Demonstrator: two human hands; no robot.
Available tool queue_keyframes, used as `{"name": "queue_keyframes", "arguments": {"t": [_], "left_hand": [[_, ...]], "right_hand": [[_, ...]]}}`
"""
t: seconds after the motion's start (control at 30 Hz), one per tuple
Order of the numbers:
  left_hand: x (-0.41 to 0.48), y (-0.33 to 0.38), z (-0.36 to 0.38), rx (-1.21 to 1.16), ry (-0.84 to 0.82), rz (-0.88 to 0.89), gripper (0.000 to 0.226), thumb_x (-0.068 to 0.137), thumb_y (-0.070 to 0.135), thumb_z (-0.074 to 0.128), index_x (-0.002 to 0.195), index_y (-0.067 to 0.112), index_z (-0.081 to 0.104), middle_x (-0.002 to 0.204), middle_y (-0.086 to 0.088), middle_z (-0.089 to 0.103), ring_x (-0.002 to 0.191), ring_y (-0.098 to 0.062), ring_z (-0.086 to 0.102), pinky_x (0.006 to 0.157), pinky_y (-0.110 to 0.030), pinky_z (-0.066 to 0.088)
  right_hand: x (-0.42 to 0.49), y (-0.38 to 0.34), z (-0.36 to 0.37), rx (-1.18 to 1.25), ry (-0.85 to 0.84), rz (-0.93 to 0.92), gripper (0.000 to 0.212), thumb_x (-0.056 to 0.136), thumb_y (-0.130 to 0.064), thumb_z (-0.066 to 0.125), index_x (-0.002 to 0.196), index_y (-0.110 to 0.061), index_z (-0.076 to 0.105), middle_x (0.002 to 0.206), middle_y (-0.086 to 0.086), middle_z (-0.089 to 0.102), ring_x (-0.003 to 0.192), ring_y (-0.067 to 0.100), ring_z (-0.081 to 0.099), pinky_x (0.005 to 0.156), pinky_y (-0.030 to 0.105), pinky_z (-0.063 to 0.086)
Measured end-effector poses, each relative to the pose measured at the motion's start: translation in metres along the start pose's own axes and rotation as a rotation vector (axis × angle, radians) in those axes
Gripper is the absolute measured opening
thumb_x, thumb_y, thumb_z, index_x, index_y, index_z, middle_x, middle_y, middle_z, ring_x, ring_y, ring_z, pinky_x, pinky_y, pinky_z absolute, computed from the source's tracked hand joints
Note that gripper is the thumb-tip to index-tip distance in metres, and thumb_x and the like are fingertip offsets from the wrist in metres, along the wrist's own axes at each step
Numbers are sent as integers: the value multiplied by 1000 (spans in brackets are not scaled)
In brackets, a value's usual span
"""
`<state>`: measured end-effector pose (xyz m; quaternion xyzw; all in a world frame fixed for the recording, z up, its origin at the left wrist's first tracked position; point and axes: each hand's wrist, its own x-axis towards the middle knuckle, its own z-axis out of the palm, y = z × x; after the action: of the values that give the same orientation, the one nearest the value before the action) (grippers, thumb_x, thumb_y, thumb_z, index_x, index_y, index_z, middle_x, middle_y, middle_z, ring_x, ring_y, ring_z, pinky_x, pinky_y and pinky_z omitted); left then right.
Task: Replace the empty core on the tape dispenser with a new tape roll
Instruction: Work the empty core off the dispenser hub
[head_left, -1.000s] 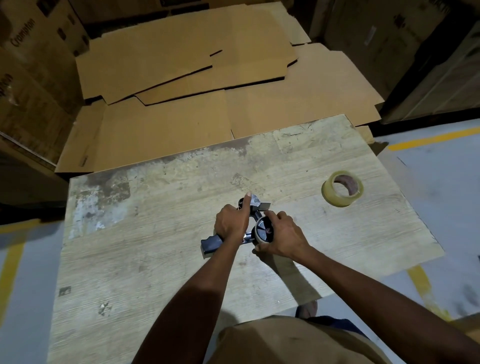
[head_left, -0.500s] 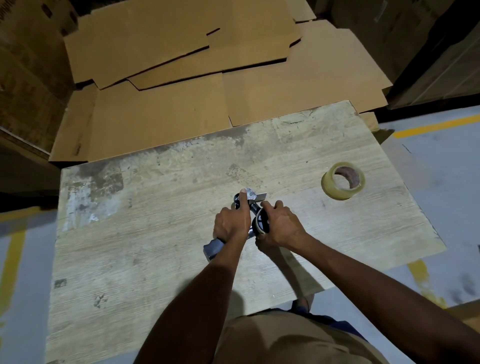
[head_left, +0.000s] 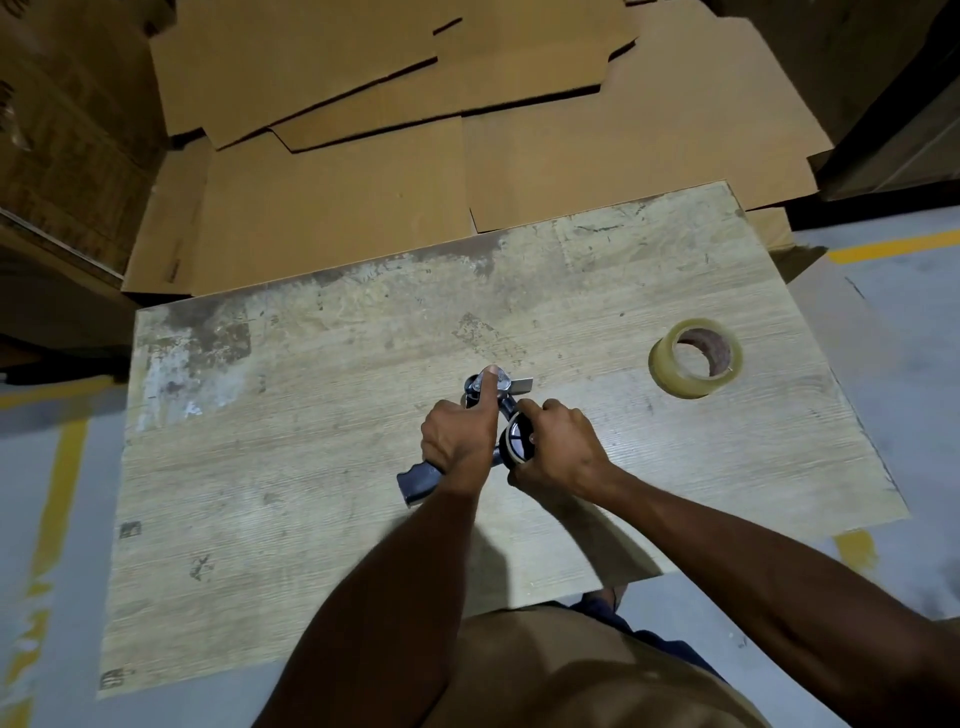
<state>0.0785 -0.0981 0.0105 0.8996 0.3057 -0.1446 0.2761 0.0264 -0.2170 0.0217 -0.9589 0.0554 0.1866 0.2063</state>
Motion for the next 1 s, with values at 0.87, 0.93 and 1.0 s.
{"name": "queue_keyframes", "arguments": {"t": [0.87, 0.93, 1.0], "left_hand": [[-8, 7, -4, -107, 53, -51, 98, 61, 104, 45, 75, 9, 67, 84, -10, 70, 86, -31, 68, 72, -37, 54], [-11, 9, -6, -112, 39, -61, 99, 60, 104, 45, 77, 10, 67, 83, -9, 70, 82, -29, 68, 70, -36, 55], [-12, 9, -8, -95, 20, -74, 99, 61, 104, 45, 80, 9, 68, 85, -9, 71, 84, -30, 69, 69, -36, 54]], "right_hand": [[1, 3, -20, -72, -100, -137, 100, 54, -44, 94, 141, -22, 51, 114, 8, 62, 100, 29, 64, 76, 34, 51], [0, 6, -21, -51, -97, -118, 105, 53, -45, 93, 145, -24, 47, 114, 7, 62, 100, 29, 64, 79, 35, 55], [-2, 7, -19, -28, -73, -99, 101, 51, -45, 88, 141, -27, 46, 110, 5, 61, 96, 28, 64, 76, 35, 56]]}}
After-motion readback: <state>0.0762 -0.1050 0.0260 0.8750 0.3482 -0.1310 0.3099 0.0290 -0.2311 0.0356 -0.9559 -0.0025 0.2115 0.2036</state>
